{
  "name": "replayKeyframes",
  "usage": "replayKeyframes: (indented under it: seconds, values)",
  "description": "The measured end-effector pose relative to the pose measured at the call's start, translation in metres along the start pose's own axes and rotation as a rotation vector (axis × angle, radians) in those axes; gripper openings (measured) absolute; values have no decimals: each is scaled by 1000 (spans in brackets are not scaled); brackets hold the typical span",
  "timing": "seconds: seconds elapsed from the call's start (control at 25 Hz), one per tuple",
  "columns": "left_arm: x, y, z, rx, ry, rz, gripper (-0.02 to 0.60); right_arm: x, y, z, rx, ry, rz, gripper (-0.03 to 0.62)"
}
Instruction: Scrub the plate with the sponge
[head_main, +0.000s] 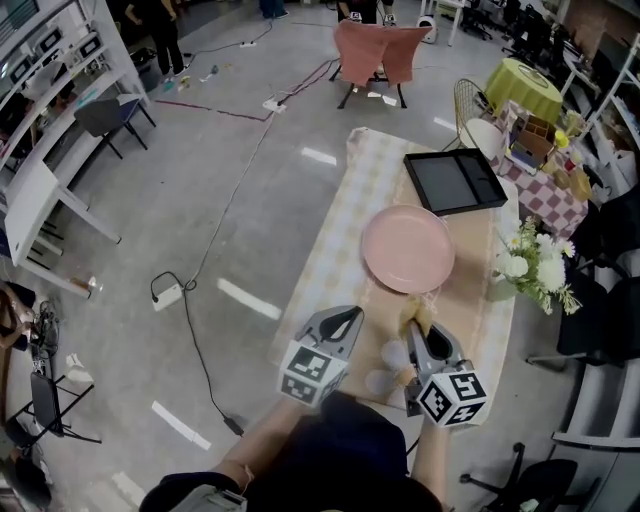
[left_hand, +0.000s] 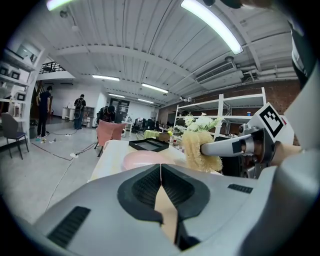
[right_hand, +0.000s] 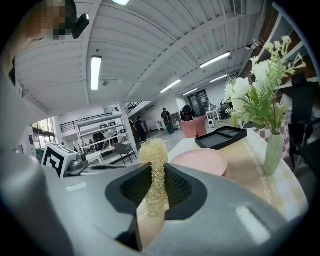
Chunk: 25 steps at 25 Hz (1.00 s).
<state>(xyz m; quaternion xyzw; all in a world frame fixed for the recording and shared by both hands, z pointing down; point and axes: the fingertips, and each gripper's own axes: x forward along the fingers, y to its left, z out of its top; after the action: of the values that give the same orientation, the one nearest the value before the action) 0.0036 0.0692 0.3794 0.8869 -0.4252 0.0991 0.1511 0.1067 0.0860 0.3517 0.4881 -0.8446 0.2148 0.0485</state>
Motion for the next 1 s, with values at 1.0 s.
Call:
replayKeyframes:
  seconds: [1.0]
  values:
    - [86,45,12,-24,67,56,14,72,-91,43,-4,-26,-79,69]
